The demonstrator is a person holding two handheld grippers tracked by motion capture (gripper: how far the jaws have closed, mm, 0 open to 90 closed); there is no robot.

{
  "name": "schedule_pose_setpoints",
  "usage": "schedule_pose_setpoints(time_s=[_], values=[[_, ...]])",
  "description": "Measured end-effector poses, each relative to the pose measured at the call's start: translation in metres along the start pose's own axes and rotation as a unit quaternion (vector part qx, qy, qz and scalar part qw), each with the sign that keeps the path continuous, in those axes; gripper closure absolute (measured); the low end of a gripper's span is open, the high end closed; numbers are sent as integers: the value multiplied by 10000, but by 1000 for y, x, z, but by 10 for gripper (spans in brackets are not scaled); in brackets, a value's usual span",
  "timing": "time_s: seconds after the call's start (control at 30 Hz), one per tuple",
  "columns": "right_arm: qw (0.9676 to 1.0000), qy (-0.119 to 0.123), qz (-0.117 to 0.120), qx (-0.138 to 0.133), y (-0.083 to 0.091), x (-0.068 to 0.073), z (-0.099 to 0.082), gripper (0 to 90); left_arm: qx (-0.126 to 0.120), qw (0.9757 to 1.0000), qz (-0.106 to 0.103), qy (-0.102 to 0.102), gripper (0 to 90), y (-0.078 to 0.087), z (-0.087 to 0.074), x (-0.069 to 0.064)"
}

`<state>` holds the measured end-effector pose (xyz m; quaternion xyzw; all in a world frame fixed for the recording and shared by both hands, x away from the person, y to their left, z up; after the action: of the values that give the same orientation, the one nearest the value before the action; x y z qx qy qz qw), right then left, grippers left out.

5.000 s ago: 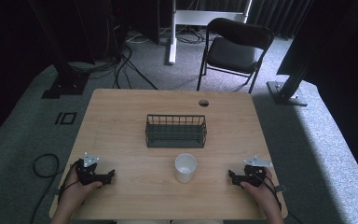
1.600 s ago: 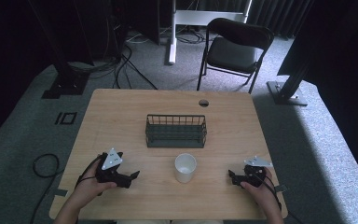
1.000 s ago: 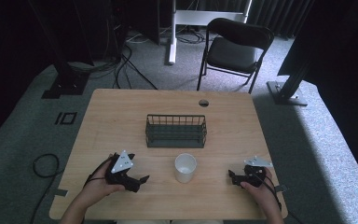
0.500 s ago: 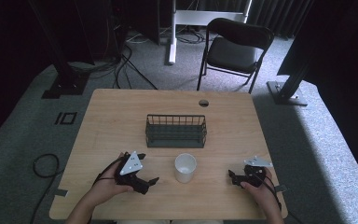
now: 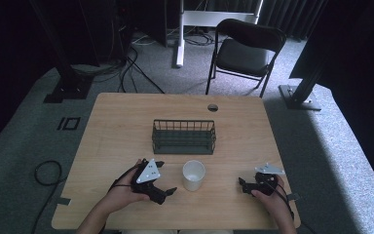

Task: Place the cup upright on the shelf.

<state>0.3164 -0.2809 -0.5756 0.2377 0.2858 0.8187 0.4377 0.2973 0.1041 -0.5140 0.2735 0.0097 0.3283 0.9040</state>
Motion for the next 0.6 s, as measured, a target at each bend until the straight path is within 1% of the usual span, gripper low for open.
schedule_pose_setpoints(time_s=[0.1, 0.27, 0.3, 0.43, 0.6], values=[[10000, 1, 0, 3, 0, 0, 0, 106, -16, 10000, -58, -30, 9, -4, 4, -3], [10000, 0, 0, 1, 0, 0, 0, 107, -62, 9998, -162, 15, 9, -10, 8, -7], [10000, 0, 0, 0, 0, 0, 0, 107, -76, 9998, -162, 37, 9, -11, 9, -8], [10000, -1, 0, 2, 0, 0, 0, 107, -65, 9998, -188, 10, 9, -16, 12, -10], [10000, 0, 1, 0, 0, 0, 0, 106, -77, 9996, -271, -6, 9, -23, 17, -14]])
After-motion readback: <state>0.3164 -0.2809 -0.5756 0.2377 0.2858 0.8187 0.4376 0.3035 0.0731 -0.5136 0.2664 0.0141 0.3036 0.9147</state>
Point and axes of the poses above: each handheld gripper's, and its own axes: y roughly backward along the jaws, z roughly out of its top, x roughly to its left, the point moved 3 cm from there along -y, roughly forward along the jaws, and after that the axes turned 11 degrees about z, right-handed, at the moved point
